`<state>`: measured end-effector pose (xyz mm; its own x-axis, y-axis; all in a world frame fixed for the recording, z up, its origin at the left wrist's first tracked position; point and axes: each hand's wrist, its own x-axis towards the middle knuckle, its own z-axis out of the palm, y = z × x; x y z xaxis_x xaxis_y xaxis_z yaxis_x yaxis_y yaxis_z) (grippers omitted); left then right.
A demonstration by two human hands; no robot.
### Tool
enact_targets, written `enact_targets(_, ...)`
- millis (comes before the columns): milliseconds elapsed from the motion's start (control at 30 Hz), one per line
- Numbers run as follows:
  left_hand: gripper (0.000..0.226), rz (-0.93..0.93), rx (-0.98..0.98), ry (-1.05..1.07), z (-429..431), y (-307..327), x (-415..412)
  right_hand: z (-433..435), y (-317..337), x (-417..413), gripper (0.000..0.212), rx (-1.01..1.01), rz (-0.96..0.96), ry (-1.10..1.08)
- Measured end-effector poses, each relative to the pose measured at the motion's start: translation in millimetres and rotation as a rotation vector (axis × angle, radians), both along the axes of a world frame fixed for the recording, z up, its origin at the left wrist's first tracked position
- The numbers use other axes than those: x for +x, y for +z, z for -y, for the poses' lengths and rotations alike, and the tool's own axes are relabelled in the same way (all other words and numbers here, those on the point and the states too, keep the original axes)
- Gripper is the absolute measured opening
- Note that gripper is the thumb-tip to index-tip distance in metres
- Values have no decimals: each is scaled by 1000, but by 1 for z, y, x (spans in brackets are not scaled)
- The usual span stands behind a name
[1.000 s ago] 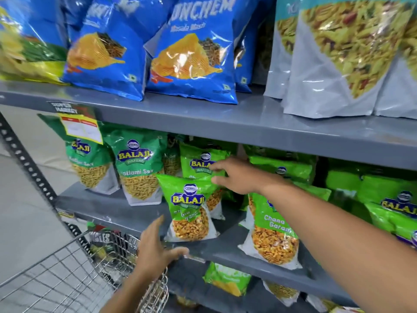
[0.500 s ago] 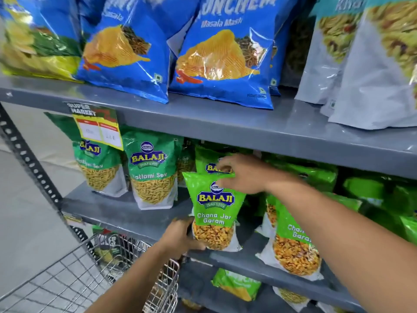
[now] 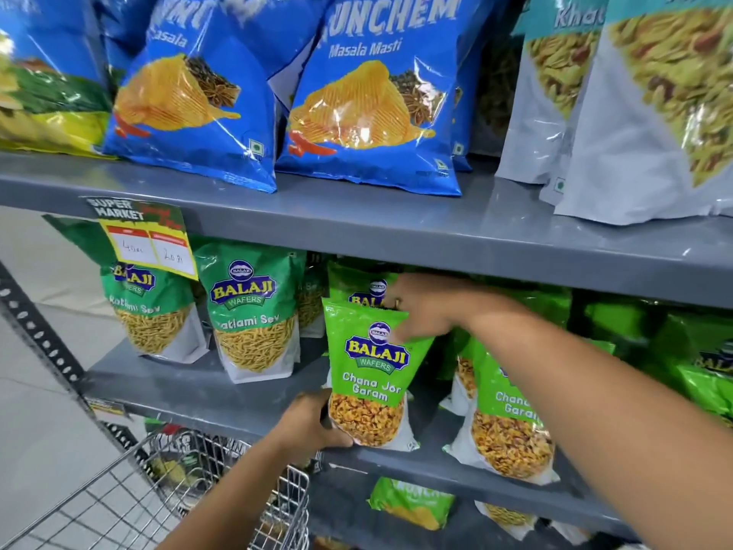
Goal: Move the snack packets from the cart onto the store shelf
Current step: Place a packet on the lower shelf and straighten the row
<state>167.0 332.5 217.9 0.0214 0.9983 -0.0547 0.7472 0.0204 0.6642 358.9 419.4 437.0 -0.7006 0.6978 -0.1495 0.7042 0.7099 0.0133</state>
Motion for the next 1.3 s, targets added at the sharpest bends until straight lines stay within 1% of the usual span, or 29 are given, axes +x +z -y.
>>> enact_targets(33,34,-6,3,-1,0,-1,1,-1,3,10,25,13,54,-35)
enact_targets(67,34,0,8,4,0,-2,-3,-3,5,11,33,15,57,-58)
enact_targets(100,34,0,12,-2,0,-2,-2,-3,3,16,35,27,34,-83)
enact_targets(167,34,-4,12,1,0,-1,0,1,1,20,21,49,-66,-111)
enact_targets(200,34,-2,7,2,1,1,3,4,0,24,8,29,-142,-120)
enact_targets(233,35,11,8,9,3,3,4,5,-2,27,10,3,-202,-125)
enact_targets(267,38,33,19,21,6,5,5,9,-3,32,28,-18,-237,-138)
enact_targets(300,43,73,41,59,11,6,7,12,-3,42,39,-21,-253,-155)
enact_targets(367,52,205,142,223,27,4,14,16,-1,69,45,25,-288,-180)
enact_targets(400,58,217,216,336,37,0,17,17,1,85,44,48,-287,-199)
enact_targets(433,65,159,282,438,49,-4,26,19,3,105,45,61,-277,-222)
enact_targets(467,69,88,343,489,62,-9,36,21,6,126,46,60,-254,-248)
enact_targets(500,68,78,399,466,74,-13,54,23,9,149,47,57,-228,-284)
enact_targets(533,63,119,433,363,85,-16,78,27,12,173,47,53,-201,-322)
enact_targets(567,57,116,448,226,92,-19,100,29,15,193,46,61,-170,-353)
enact_targets(600,54,64,457,94,96,-24,124,32,18,214,46,74,-138,-383)
enact_targets(633,53,15,456,-33,96,-30,149,35,21,236,45,83,-112,-412)
enact_targets(667,53,10,466,-151,93,-33,174,37,22,257,45,82,-89,-443)
enact_targets(700,52,53,442,-243,88,-35,203,41,23,279,46,76,-66,-478)
enact_targets(767,56,136,283,-351,72,-29,250,45,22,309,47,88,-33,-514)
enact_targets(833,70,185,178,-396,54,-20,304,52,19,338,46,113,-16,-539)
enact_targets(933,92,228,82,-316,24,-2,360,55,9,355,44,117,-29,-539)
enact_targets(1033,99,204,5,-271,-1,8,389,53,1,359,41,117,-77,-535)
enact_targets(1100,88,147,-18,-274,-11,8,395,49,-5,355,39,76,-87,-539)
enact_targets(1133,77,116,-11,-262,-13,7,397,47,-8,354,38,53,-91,-542)
enact_targets(1200,46,96,22,-200,-14,6,396,43,-13,344,32,39,-72,-560)
enact_targets(1233,32,95,48,-186,-15,7,402,43,-14,347,29,69,-64,-584)
enact_targets(1267,23,93,61,-175,-14,6,401,42,-16,344,28,117,-51,-589)
enact_targets(1300,21,86,72,-168,-15,6,403,41,-16,344,28,174,-56,-586)
